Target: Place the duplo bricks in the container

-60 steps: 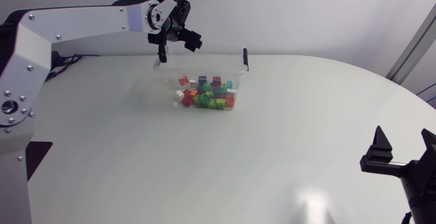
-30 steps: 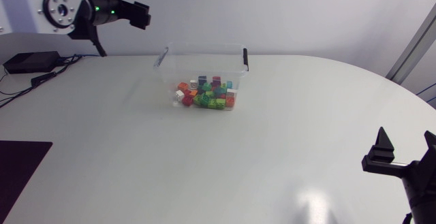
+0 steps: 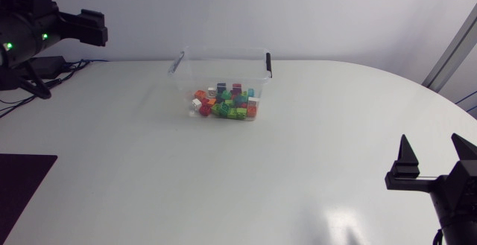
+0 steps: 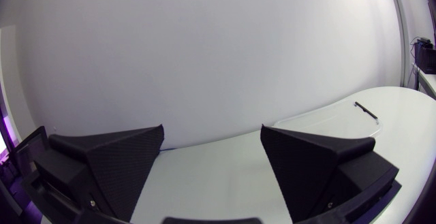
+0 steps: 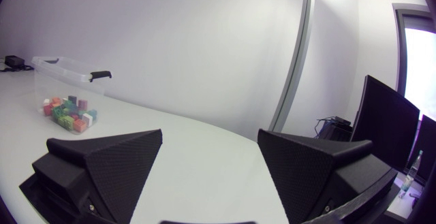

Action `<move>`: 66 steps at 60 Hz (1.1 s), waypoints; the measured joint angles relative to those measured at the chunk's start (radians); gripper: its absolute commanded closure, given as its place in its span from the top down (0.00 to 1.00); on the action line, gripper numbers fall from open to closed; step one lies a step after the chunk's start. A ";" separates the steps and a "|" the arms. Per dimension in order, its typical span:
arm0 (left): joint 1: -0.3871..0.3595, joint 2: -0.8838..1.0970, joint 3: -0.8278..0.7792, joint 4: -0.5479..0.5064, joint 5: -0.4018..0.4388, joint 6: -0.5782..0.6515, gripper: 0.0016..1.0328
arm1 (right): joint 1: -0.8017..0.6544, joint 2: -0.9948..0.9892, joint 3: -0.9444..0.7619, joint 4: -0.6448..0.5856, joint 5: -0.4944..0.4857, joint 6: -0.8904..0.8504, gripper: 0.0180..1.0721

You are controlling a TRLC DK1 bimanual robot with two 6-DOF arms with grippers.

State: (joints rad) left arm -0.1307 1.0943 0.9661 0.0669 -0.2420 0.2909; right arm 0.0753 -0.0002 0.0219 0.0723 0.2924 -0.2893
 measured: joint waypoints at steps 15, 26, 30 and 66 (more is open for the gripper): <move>0.000 -0.165 -0.143 -0.006 0.006 0.000 0.95 | 0.076 0.000 0.000 -0.009 0.000 0.000 0.96; 0.005 -0.315 -0.289 -0.008 0.006 0.000 0.95 | 0.078 0.000 0.000 -0.017 0.000 0.000 0.96; 0.006 -0.375 -0.347 -0.006 0.006 0.001 0.95 | 0.073 0.000 0.000 -0.019 0.000 0.000 0.96; 0.048 -0.787 -0.682 -0.021 0.101 -0.060 0.95 | 0.016 0.000 0.000 -0.041 -0.116 0.082 0.96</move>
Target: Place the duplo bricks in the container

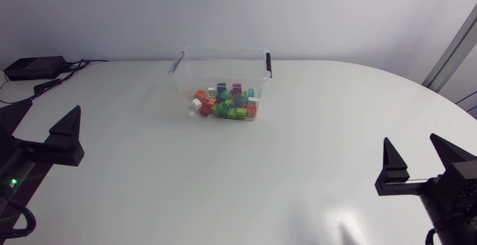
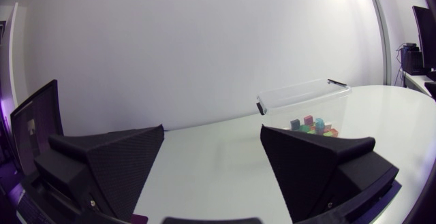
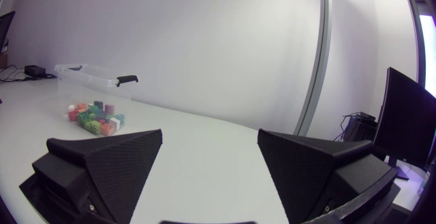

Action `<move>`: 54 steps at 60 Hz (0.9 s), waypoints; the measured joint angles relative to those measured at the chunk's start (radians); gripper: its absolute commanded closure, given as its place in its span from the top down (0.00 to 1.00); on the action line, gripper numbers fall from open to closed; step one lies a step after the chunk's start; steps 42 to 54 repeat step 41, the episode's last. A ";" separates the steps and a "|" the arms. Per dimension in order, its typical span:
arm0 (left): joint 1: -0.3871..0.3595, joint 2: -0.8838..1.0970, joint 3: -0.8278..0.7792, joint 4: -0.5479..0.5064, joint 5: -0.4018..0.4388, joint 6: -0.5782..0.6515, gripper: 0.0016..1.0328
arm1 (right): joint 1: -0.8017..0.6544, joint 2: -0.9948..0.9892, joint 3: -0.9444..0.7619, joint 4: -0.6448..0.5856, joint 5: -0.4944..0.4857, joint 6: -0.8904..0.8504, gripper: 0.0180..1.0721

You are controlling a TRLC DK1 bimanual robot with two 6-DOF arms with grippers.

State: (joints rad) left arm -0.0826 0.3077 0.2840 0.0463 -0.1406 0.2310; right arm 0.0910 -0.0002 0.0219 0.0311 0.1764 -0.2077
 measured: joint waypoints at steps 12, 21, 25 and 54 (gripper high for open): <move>0.032 -0.124 -0.110 -0.020 0.056 -0.081 0.96 | -0.035 0.000 0.000 -0.006 -0.074 0.072 0.96; 0.052 -0.205 -0.180 -0.031 0.092 -0.135 0.96 | -0.060 0.000 0.000 -0.013 -0.122 0.121 0.96; 0.061 -0.240 -0.210 -0.037 0.110 -0.158 0.96 | -0.068 0.000 0.000 -0.016 -0.140 0.139 0.96; 0.075 -0.301 -0.268 -0.049 0.134 -0.206 0.95 | -0.087 0.000 0.000 -0.027 -0.173 0.182 0.96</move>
